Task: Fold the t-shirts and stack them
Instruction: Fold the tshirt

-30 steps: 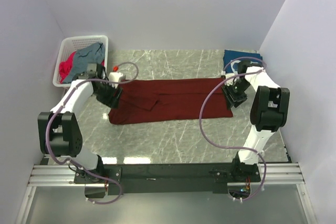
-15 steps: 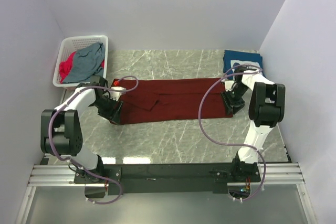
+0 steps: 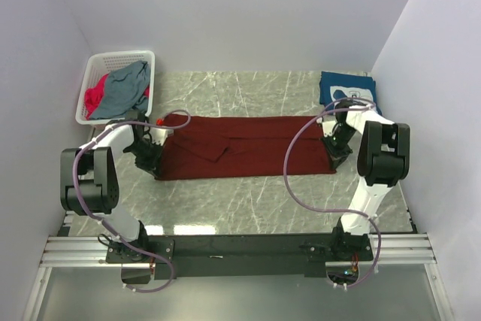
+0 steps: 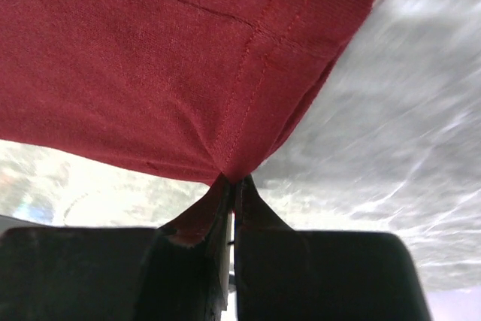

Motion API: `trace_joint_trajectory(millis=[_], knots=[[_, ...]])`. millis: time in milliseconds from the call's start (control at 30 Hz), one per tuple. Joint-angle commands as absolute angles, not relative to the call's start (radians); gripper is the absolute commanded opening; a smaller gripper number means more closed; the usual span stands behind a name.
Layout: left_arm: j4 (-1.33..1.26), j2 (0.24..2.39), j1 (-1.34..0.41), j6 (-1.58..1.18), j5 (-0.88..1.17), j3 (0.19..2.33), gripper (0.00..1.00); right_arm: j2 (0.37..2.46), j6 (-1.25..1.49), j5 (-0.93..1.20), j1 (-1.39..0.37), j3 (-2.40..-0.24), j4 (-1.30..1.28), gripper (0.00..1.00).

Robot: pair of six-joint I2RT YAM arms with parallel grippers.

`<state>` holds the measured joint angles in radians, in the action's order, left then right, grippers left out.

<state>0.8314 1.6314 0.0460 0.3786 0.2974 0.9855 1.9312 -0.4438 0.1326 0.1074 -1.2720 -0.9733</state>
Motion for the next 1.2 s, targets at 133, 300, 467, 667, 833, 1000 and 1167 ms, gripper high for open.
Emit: trace_joint_trajectory(millis=[133,300,467,667,833,1000,1167], knots=[[0.848,1.64,0.061,0.406,0.175,1.043,0.01,1.767,-0.551,0.077,0.077,-1.088,-1.014,0.02],[0.899,1.602,0.06,0.408,0.21,1.162,0.5,1.646,-0.609,0.14,0.086,-1.092,-1.13,0.56],[0.919,1.506,0.011,0.353,0.245,1.207,0.48,1.661,-0.586,0.173,0.107,-1.317,-1.187,0.48],[0.865,1.531,-0.139,0.155,0.209,1.161,0.15,1.836,-0.529,0.169,0.072,-1.486,-1.172,0.34],[0.853,1.658,-0.198,0.084,0.155,1.14,0.0,1.881,-0.514,0.106,-0.027,-1.438,-1.1,0.25],[0.812,1.744,-0.198,0.064,0.063,1.16,0.01,1.891,-0.511,0.003,-0.123,-1.313,-1.009,0.21],[0.772,1.842,-0.196,0.071,0.003,1.212,0.01,1.904,-0.505,-0.043,-0.173,-1.237,-0.974,0.2]])
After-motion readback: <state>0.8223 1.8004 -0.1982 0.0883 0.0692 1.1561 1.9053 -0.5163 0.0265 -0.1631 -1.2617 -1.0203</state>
